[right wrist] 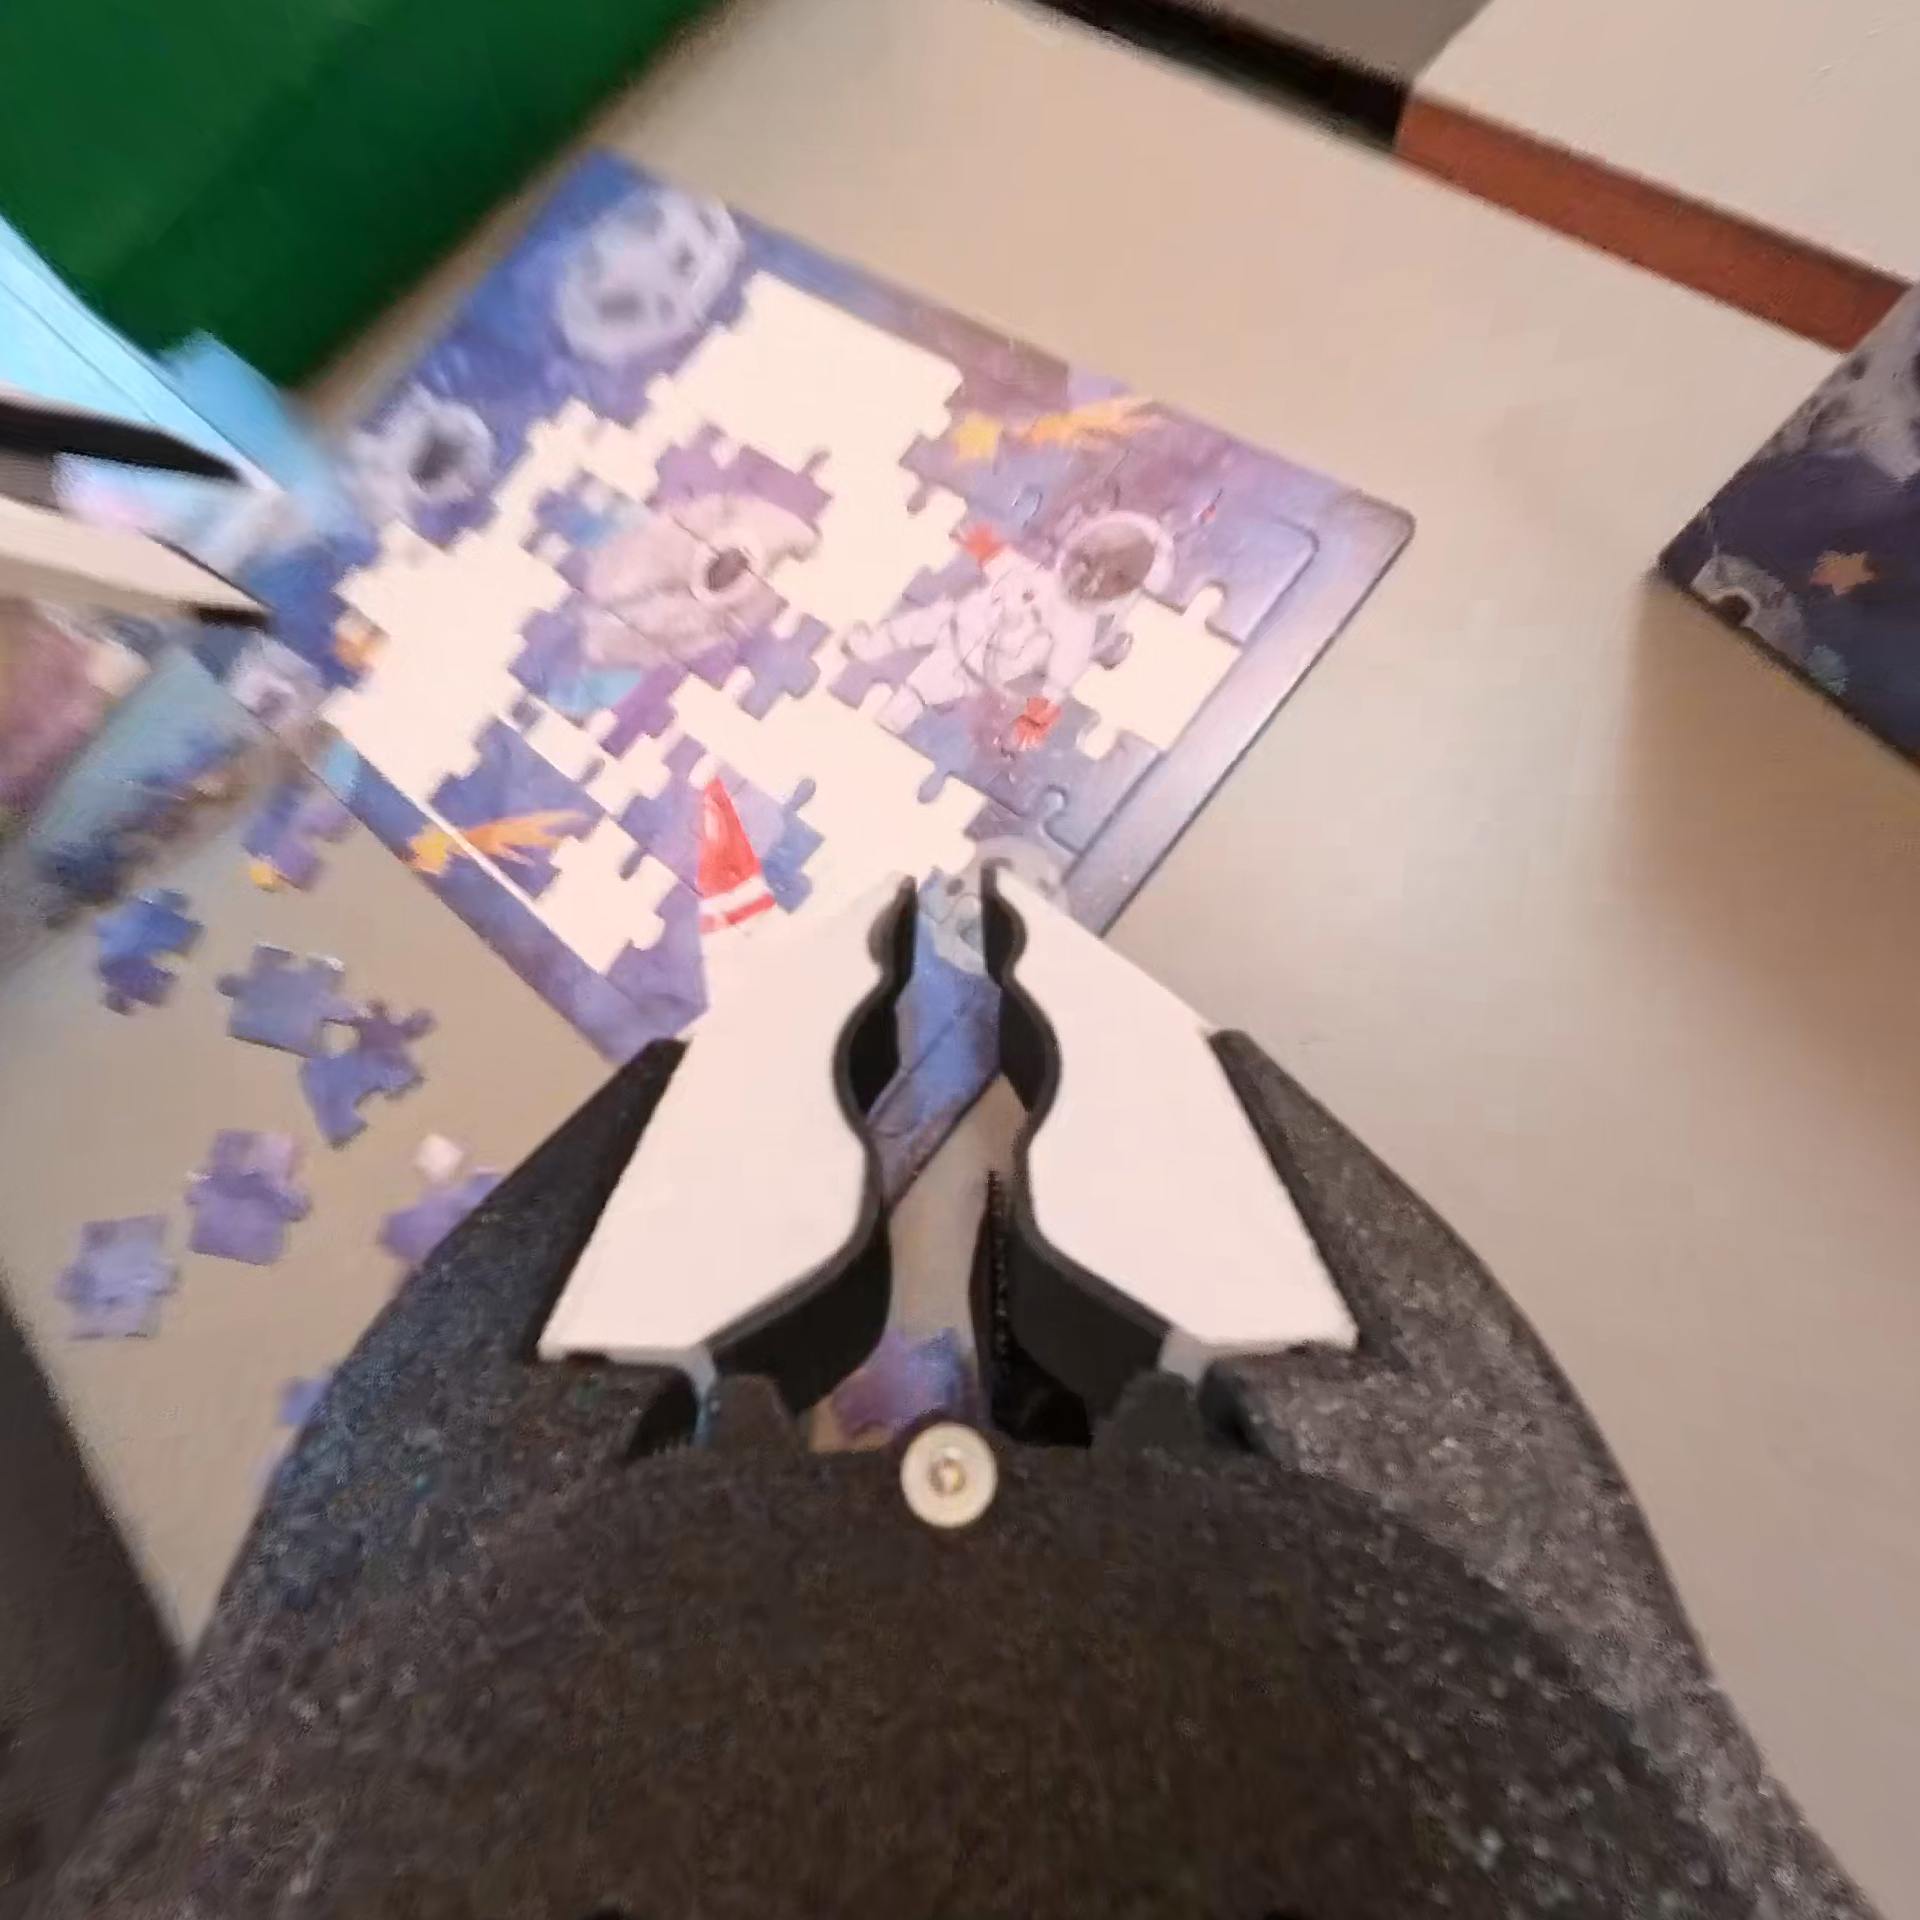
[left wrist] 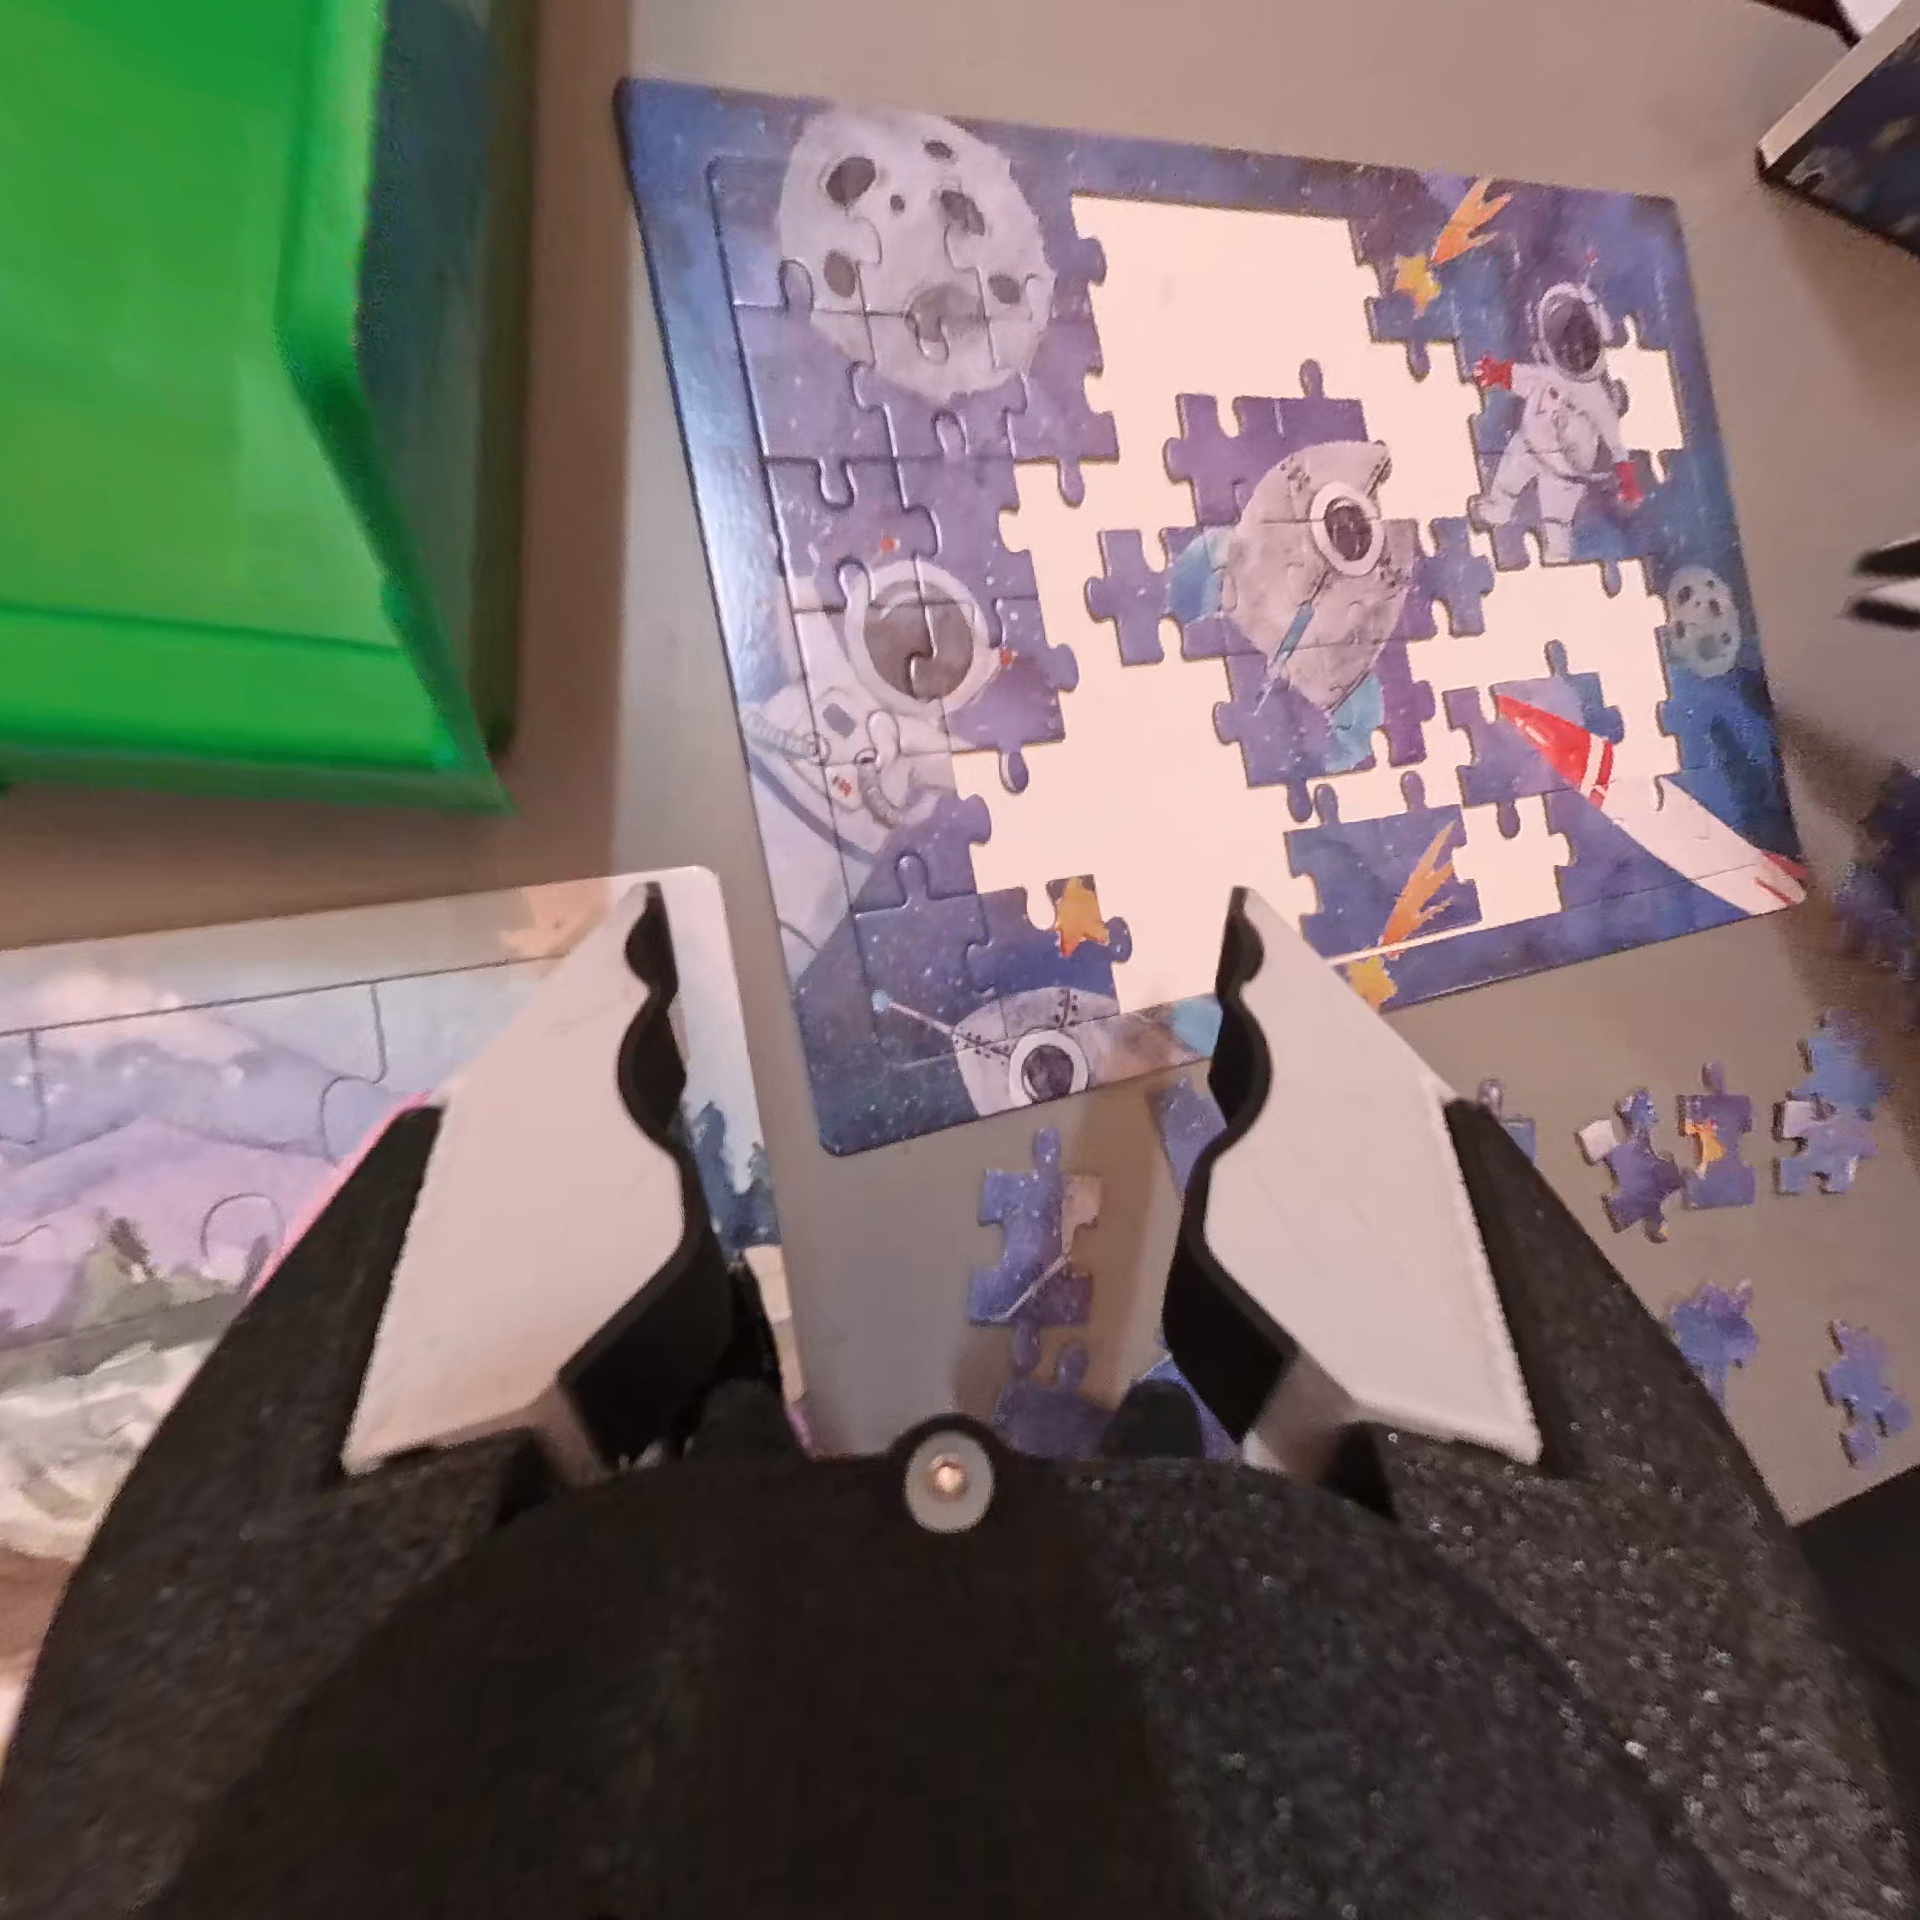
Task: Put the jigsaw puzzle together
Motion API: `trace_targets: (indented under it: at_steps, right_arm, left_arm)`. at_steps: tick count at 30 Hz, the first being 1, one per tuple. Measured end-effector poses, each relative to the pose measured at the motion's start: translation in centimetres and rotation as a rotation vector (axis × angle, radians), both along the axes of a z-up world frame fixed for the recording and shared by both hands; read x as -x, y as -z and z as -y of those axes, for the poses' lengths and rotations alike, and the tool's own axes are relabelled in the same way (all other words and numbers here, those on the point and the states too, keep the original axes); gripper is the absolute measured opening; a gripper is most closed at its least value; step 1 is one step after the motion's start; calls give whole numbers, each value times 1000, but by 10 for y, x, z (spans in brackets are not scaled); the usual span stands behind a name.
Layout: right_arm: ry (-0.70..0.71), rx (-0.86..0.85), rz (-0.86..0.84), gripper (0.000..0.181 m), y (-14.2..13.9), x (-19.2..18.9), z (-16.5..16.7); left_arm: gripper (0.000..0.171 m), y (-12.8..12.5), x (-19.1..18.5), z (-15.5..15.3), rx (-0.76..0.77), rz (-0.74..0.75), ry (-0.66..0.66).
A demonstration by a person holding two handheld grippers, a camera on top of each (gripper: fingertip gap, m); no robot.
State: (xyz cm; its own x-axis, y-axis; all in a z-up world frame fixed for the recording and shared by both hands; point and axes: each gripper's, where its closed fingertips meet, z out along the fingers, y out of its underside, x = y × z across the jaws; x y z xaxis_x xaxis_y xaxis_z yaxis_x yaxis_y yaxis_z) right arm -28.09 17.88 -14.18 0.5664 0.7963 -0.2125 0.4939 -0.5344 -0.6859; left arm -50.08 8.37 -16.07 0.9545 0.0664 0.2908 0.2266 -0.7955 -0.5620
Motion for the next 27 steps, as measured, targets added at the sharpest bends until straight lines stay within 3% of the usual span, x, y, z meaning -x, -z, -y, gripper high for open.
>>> trace_targets:
  at_steps: [4,12,15,20,24,27]
  right_arm:
    - [-29,-28,150,0,30,-4,2]
    - [66,32,115,0,29,-57,-22]
    - [43,114,70,0,29,-64,-27]
    - [11,174,40,0,28,-84,-20]
    - [-5,78,-33,0,4,-115,-6]
    - [-86,56,50,0,19,-131,21]
  left_arm:
    - [97,1,-13,-9,3,44,15]
    - [96,4,-65,-31,19,-6,180]
    - [96,7,-69,-42,33,-68,198]
    - [91,7,-82,-44,32,-67,243]
    - [84,7,-84,-39,16,-75,235]
    - [84,7,-85,-38,9,-59,229]
